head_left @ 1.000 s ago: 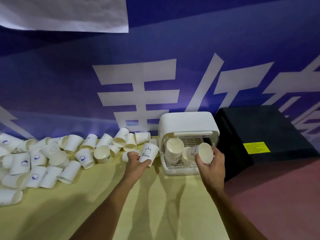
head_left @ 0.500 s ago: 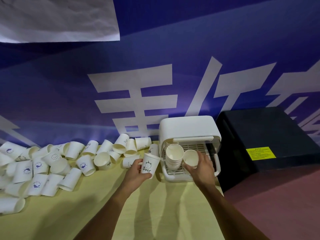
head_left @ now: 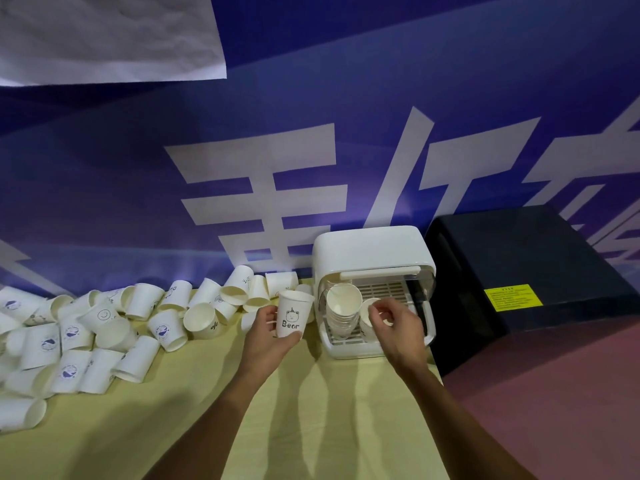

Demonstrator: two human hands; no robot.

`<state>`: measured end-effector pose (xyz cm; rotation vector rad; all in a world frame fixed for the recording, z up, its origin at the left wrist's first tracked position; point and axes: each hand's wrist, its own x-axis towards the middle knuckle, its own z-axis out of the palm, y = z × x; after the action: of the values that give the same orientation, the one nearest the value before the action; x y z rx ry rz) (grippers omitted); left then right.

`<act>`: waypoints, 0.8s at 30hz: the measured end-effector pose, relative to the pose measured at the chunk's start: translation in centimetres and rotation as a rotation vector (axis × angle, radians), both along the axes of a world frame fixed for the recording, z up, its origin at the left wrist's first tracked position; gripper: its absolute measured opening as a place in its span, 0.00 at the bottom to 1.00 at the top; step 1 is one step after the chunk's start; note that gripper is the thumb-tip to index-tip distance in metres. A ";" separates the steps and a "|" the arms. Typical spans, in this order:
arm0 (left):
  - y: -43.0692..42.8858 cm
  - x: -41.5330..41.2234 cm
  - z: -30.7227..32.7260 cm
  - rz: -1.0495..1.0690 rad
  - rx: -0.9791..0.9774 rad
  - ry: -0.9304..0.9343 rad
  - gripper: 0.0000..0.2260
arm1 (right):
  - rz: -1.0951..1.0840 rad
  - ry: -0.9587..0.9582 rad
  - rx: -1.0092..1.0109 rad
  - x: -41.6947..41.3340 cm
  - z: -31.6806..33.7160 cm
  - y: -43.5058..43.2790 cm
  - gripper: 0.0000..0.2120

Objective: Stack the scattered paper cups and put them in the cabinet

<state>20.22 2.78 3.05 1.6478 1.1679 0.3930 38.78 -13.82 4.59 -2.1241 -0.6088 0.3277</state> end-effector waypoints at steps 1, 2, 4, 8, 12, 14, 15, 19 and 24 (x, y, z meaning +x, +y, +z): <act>-0.1 0.1 0.2 0.001 0.011 -0.015 0.28 | 0.018 0.030 0.023 -0.5 0.6 0.4 0.06; -0.1 0.1 0.3 0.002 0.018 -0.034 0.27 | 0.035 0.064 0.051 -1.0 1.1 0.8 0.07; -0.3 0.3 0.7 0.009 0.032 -0.074 0.28 | 0.079 0.109 0.089 -2.1 1.7 1.8 0.11; -0.8 0.8 1.7 -0.007 0.043 -0.138 0.29 | 0.171 0.089 0.109 -4.2 3.1 4.1 0.21; -1.0 0.7 2.2 -0.051 0.034 -0.152 0.29 | 0.247 0.102 0.088 -5.4 3.8 5.9 0.27; -1.1 0.7 2.3 -0.064 0.030 -0.165 0.28 | 0.242 0.118 0.107 -5.5 3.8 6.4 0.28; -1.2 0.7 2.4 -0.069 0.028 -0.174 0.28 | 0.231 0.126 0.119 -5.5 3.8 6.4 0.28; -1.2 0.8 2.0 -0.115 0.010 -0.167 0.30 | 0.169 0.062 0.172 -5.0 3.5 5.6 0.31; -1.0 0.6 0.6 -0.150 -0.001 -0.077 0.29 | -0.121 0.028 0.338 -2.7 3.2 2.8 0.36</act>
<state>20.86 1.78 3.68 1.6925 0.9806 0.3571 36.04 -11.07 7.82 -1.8185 -0.4792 0.1723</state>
